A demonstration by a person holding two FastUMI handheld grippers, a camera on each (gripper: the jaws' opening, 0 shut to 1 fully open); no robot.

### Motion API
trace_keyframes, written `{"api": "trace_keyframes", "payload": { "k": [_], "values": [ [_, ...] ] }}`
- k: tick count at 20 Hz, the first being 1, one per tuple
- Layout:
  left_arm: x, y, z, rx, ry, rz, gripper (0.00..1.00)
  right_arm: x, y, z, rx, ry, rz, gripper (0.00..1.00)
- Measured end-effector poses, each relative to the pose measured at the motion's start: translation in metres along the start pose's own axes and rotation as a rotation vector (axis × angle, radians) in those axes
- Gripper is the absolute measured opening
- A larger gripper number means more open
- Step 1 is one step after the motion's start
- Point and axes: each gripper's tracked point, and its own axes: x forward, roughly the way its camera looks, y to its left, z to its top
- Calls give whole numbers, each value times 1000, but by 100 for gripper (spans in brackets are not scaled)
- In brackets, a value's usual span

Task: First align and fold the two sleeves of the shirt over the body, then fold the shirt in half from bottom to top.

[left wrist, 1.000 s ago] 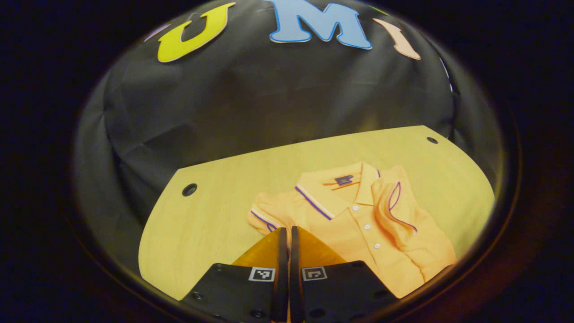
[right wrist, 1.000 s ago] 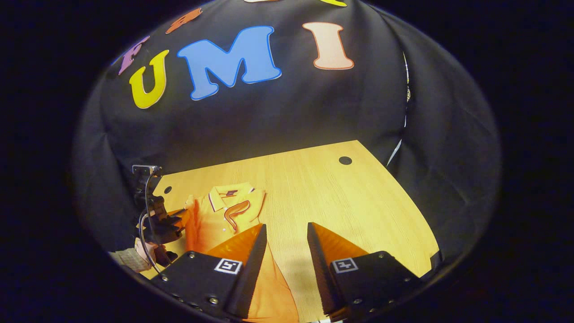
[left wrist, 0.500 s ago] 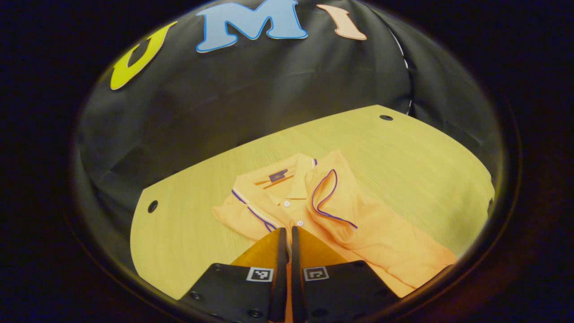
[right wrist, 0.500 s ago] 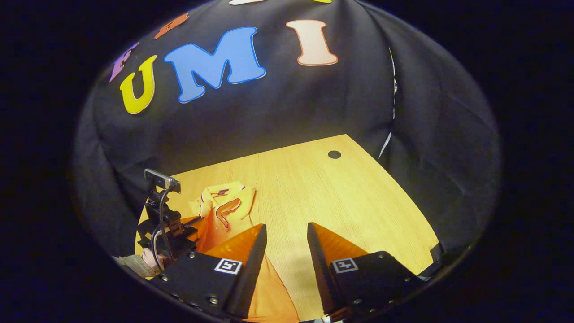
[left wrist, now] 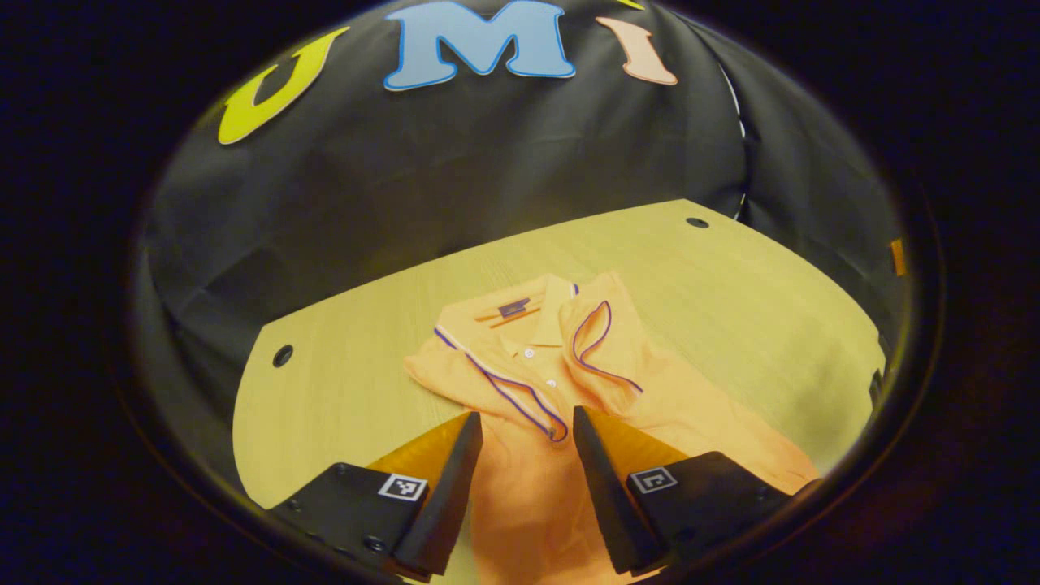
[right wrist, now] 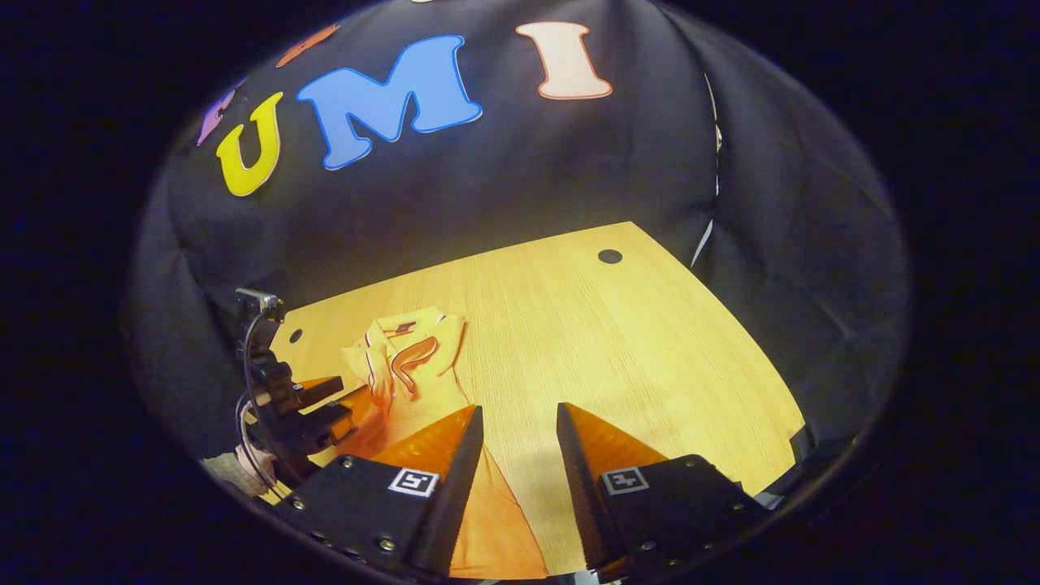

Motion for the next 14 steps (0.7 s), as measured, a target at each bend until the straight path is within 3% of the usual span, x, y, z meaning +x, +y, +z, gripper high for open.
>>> {"api": "trace_keyframes", "payload": {
  "k": [3, 4, 5, 6, 13, 14],
  "values": [
    [-34, 17, -26, -49, 25, 18, 89, 5, 10, -32, 6, 63, 32, 58],
    [-45, 21, -36, -64, 37, 22, 98, 6, 11, -43, 10, 89, 39, 58],
    [-57, 26, -49, -72, 52, 34, 89, 9, 13, -57, 13, 117, 47, 58],
    [-69, 30, -61, -81, 68, 41, 99, 9, 14, -69, 15, 145, 54, 59],
    [-146, 33, -162, -133, 219, 60, 99, 10, 4, -158, -22, 349, 55, 59],
    [-154, 29, -173, -141, 238, 57, 93, 10, 4, -167, -28, 374, 56, 58]
  ]
}}
